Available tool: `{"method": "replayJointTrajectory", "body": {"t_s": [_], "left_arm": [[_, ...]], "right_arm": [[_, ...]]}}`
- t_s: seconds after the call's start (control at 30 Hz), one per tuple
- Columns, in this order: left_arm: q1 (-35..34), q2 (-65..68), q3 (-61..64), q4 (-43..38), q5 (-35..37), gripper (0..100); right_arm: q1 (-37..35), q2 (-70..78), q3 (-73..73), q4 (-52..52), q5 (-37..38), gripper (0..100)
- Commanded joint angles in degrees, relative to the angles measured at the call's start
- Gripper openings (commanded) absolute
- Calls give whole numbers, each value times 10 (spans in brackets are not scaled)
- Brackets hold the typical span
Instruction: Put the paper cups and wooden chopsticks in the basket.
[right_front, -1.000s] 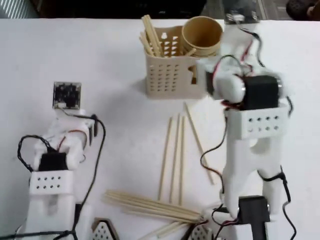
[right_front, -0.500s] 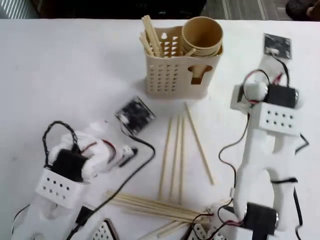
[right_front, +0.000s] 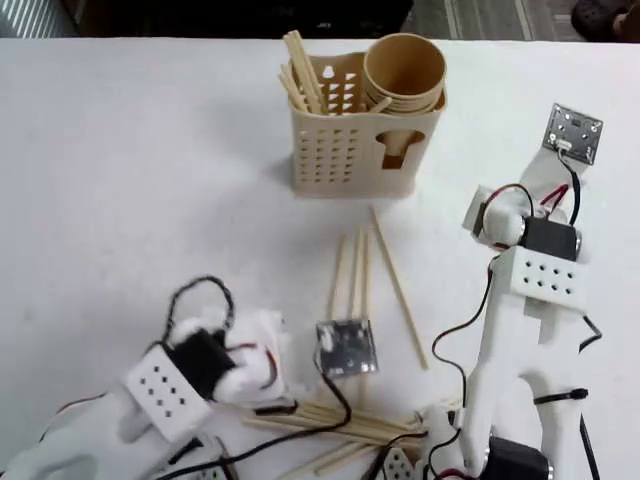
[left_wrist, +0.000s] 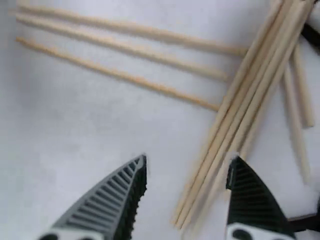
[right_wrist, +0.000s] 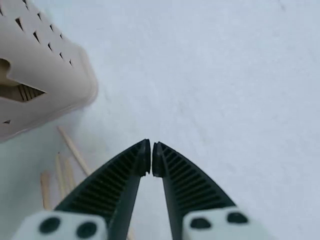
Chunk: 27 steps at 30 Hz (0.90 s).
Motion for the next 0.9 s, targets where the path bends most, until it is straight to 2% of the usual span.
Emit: {"method": "replayJointTrajectory", "body": {"t_s": [0.0, 0.2, 0.33, 0.53, 0.87], "left_arm": [[23, -8, 22, -34, 10, 264], [37, 27, 20, -48, 18, 264], [34, 155, 7, -105, 18, 260], [38, 320, -65, -111, 47, 260], [54, 384, -91, -122, 69, 260]], "right_arm": [[7, -21, -4, -8, -5, 19], [7, -21, -4, -8, -5, 19], [12, -21, -3, -8, -5, 19], [29, -21, -3, -8, -5, 19], [29, -21, -3, -8, -5, 19]]}}
